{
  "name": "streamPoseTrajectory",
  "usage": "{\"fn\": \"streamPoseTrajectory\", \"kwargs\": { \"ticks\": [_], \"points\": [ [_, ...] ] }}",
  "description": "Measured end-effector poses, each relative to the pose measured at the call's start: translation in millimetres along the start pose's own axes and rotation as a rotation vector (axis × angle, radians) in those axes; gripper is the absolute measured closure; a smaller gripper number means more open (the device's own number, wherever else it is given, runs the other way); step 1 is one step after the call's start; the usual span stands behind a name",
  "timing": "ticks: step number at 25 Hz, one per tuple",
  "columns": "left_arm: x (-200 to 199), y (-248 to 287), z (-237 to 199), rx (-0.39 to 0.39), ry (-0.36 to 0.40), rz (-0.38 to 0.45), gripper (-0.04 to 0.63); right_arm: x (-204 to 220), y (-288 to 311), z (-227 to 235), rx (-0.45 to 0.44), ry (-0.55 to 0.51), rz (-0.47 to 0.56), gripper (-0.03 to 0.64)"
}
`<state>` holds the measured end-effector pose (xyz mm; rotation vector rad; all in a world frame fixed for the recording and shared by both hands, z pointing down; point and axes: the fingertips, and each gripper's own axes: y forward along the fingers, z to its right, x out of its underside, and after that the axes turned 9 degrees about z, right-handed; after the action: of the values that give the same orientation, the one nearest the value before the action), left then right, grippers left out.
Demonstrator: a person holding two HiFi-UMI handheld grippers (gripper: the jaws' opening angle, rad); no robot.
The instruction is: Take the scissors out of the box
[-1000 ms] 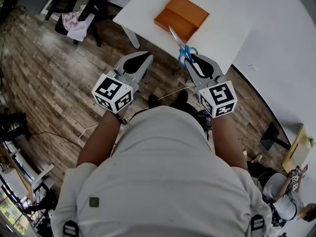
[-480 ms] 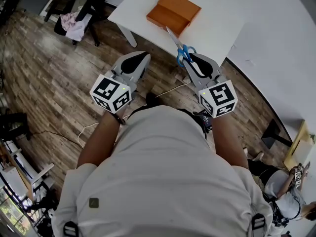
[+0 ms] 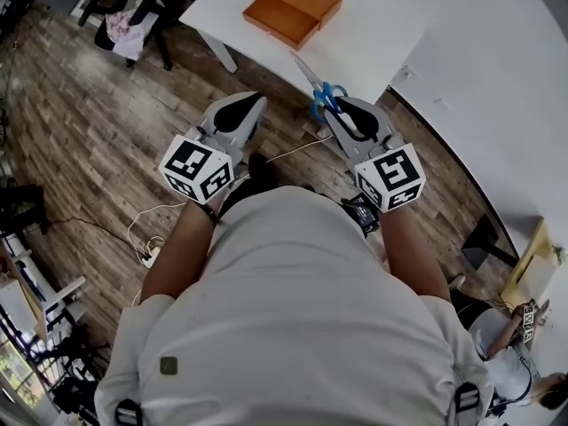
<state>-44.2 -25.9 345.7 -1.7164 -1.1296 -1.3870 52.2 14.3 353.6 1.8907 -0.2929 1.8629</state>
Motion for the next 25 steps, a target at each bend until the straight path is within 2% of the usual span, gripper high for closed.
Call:
{"fn": "streamPoseTrajectory", "kwargs": {
  "ticks": [14, 25],
  "points": [
    [20.3, -20.8, 96.1, -0.083, 0.042, 0.032, 0.592, 23.0, -95.6, -21.5, -0.068, -0.001, 0.024, 0.522],
    [30.5, -42.1, 119.0, -0.127, 0.056, 0.033, 0.592, 31.5, -116.4, -42.8, -0.088, 0.013, 0.060, 0.521]
  ]
}}
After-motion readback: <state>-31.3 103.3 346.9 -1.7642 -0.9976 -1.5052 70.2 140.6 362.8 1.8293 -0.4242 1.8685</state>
